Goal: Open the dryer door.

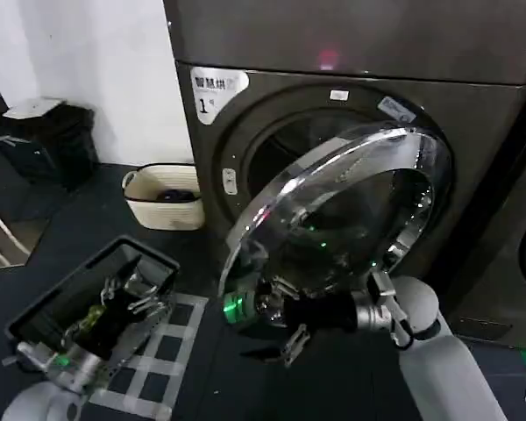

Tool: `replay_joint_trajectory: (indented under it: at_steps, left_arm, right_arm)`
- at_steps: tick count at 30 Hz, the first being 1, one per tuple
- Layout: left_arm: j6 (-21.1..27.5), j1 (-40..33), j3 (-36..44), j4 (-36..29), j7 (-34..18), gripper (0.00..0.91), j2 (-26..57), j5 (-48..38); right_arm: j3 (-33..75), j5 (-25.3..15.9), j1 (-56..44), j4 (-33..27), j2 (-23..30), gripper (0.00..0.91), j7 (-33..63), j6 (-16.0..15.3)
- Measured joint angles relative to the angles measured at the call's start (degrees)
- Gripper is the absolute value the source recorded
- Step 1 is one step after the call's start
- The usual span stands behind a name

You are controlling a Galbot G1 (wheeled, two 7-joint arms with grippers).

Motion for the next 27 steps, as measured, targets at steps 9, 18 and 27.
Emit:
replay_joint_trajectory:
  at_steps: [9, 18, 27]
  left_arm:
    - [1.29, -4.35, 3.87, -0.21, 0.32, 0.907, 5.9, -6.04]
    - [4.32, -8.52, 9.74, 0.26, 0.36, 0.907, 9.3, -9.03]
    - [4.82, -13.89, 16.88, 1.87, 0.13, 0.907, 12.45, -10.42]
  right_arm:
    - [3.07, 0.06, -2.45, -0.14, -0.58, 0.907, -0.42, 1.33]
    - [8.68, 1.45, -5.3, -0.73, 0.33, 0.907, -0.39, 3.56]
    - [18.74, 4.73, -9.55, 0.12, 1.18, 0.907, -0.36, 5.8]
